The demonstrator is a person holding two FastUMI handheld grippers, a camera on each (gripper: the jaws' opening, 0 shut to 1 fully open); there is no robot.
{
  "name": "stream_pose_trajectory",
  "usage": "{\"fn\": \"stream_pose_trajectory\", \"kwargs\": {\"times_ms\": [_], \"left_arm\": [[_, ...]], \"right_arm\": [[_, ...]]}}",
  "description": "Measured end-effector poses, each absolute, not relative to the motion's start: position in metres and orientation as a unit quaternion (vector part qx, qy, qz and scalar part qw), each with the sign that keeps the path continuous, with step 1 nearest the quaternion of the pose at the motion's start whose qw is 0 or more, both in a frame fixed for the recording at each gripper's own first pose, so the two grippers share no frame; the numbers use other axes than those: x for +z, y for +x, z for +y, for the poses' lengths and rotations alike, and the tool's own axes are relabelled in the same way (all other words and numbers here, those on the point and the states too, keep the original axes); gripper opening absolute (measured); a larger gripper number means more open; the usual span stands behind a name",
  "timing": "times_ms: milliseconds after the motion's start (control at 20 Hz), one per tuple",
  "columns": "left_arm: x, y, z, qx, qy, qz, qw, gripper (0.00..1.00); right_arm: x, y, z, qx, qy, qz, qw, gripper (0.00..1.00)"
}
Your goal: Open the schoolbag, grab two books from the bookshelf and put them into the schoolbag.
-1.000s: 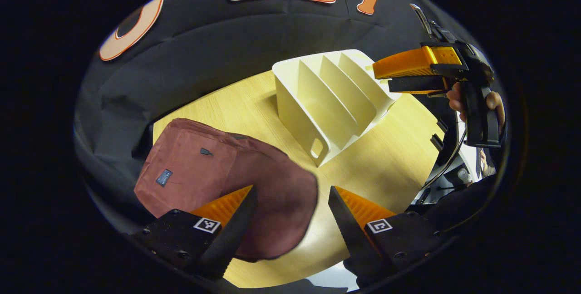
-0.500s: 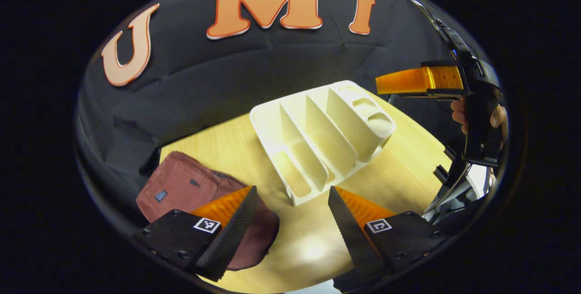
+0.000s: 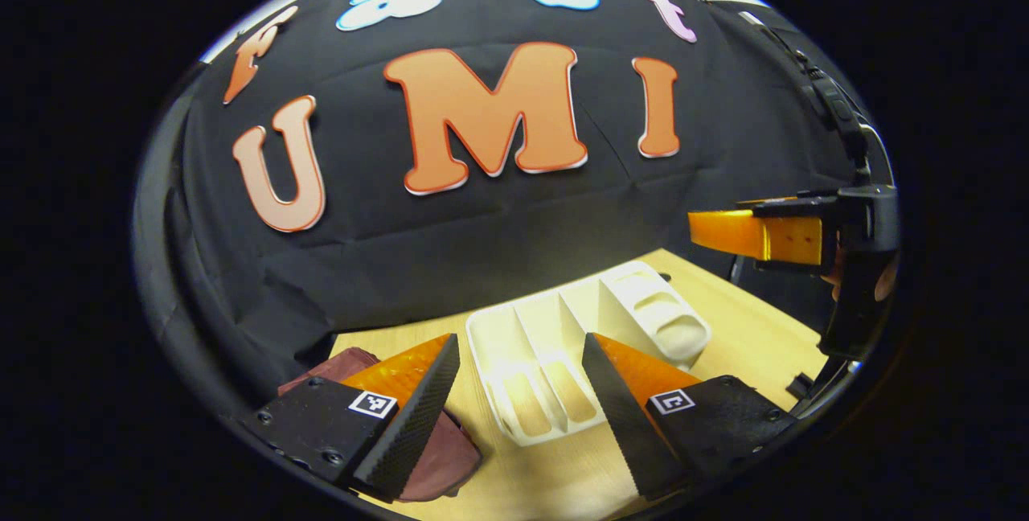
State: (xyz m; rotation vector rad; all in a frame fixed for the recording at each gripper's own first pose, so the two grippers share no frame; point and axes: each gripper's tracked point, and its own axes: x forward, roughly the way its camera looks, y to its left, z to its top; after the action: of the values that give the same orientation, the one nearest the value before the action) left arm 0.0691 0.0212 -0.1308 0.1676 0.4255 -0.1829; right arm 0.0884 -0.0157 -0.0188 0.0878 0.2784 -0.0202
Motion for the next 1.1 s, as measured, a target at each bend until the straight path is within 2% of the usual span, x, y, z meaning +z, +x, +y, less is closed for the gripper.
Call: {"fn": "stream_pose_trajectory", "kwargs": {"times_ms": [400, 450, 500, 550, 650, 750, 850, 1100], "left_arm": [[-0.088, 0.090, 0.027, -0.007, 0.045, 0.089, 0.995, 0.98], [-0.081, 0.091, 0.029, 0.004, 0.038, 0.071, 0.997, 1.00], [-0.074, 0.091, 0.031, 0.012, 0.032, 0.049, 0.998, 0.98], [-0.069, 0.091, 0.034, 0.023, 0.030, 0.031, 0.999, 1.00], [-0.058, 0.091, 0.039, 0.035, 0.034, 0.008, 0.999, 1.00], [-0.048, 0.089, 0.045, 0.047, 0.042, -0.008, 0.998, 0.99], [-0.041, 0.087, 0.048, 0.052, 0.041, -0.020, 0.998, 1.00], [-0.033, 0.086, 0.048, 0.052, 0.034, -0.038, 0.997, 0.99]], "right_arm": [[0.018, 0.063, -0.006, 0.010, 0.013, 0.064, 0.998, 0.97], [0.021, 0.060, -0.004, 0.011, 0.015, 0.057, 0.998, 0.97], [0.022, 0.057, -0.004, 0.011, 0.016, 0.052, 0.998, 0.97], [0.023, 0.056, -0.003, 0.013, 0.018, 0.048, 0.999, 1.00], [0.024, 0.053, -0.001, 0.016, 0.020, 0.040, 0.999, 0.97], [0.026, 0.051, -0.001, 0.017, 0.017, 0.031, 0.999, 1.00], [0.029, 0.048, 0.001, 0.020, 0.015, 0.020, 0.999, 0.96], [0.018, 0.046, 0.007, 0.021, 0.015, 0.023, 0.999, 0.96]]}}
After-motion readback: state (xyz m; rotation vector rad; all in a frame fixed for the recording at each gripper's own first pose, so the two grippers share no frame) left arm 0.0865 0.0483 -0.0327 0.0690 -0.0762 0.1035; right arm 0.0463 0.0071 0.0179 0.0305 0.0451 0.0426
